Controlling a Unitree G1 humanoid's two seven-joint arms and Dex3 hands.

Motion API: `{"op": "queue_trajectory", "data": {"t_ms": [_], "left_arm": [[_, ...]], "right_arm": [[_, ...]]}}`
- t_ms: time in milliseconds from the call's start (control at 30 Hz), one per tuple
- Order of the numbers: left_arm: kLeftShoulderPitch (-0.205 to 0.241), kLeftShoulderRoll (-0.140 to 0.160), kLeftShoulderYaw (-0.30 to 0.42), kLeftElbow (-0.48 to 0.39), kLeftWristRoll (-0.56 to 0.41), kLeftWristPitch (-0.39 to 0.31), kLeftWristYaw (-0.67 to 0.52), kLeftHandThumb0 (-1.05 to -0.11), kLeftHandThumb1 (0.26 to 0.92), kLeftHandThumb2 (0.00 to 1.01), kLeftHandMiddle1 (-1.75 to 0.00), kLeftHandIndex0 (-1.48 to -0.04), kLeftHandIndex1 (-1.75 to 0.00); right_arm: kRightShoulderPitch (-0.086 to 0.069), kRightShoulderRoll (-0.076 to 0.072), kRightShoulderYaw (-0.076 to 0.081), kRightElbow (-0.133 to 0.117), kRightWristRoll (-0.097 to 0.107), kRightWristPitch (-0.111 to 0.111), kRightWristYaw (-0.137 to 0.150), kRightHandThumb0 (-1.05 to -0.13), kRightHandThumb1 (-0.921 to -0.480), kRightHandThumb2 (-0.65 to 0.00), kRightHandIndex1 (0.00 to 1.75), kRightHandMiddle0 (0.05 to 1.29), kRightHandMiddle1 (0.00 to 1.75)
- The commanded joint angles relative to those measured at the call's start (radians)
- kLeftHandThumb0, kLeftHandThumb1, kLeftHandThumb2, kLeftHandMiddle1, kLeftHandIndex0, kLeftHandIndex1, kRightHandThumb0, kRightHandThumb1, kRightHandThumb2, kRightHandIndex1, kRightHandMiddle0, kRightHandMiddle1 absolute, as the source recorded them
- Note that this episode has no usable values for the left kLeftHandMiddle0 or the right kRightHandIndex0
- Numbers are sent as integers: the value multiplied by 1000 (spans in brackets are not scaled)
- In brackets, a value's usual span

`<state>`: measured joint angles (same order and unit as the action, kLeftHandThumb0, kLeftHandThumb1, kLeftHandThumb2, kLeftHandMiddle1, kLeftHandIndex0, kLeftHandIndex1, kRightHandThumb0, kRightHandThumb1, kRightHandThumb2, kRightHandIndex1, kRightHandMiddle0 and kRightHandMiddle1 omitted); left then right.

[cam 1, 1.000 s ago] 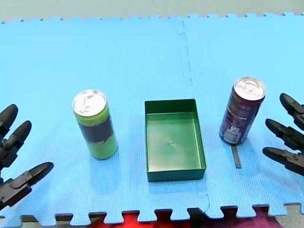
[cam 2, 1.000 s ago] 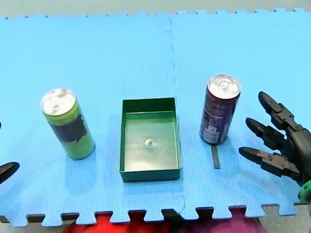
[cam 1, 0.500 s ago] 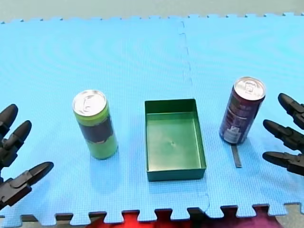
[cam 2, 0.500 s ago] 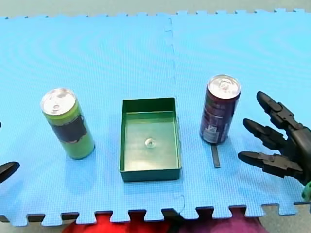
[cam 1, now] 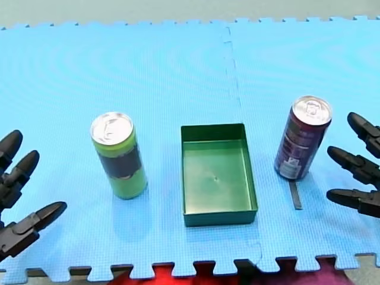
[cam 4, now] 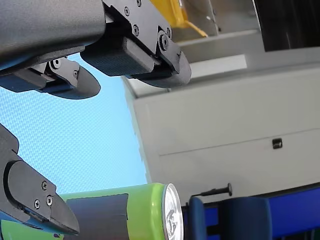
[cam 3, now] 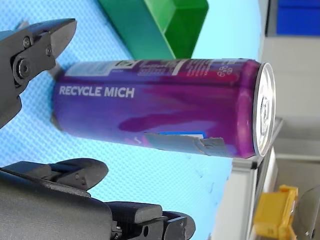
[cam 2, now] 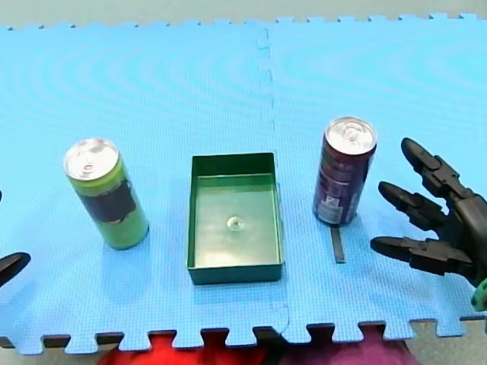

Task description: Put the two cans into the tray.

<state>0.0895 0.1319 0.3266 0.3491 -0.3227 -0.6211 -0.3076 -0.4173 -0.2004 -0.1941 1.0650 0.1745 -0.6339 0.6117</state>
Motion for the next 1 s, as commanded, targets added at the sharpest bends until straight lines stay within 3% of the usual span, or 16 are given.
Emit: {"op": "queue_trajectory", "data": {"t_ms": [0,467,967], "left_arm": [[1,1,2,-5,0,2,4,-888,650,0,-1,-513,-1],[2,5,3,-7,-6,6,-2,-877,650,0,0,-516,-1],[4,7,6,-11,-3,6,-4,-877,654,1,0,-519,-1]], "right_arm": [[-8,2,2,-4,0,-3,-4,-716,-613,-2,0,109,0],[-25,17,-7,8,9,-21,-3,-703,-615,0,3,115,1],[-42,27,0,7,4,-15,-10,-725,-622,-2,7,117,1]]}}
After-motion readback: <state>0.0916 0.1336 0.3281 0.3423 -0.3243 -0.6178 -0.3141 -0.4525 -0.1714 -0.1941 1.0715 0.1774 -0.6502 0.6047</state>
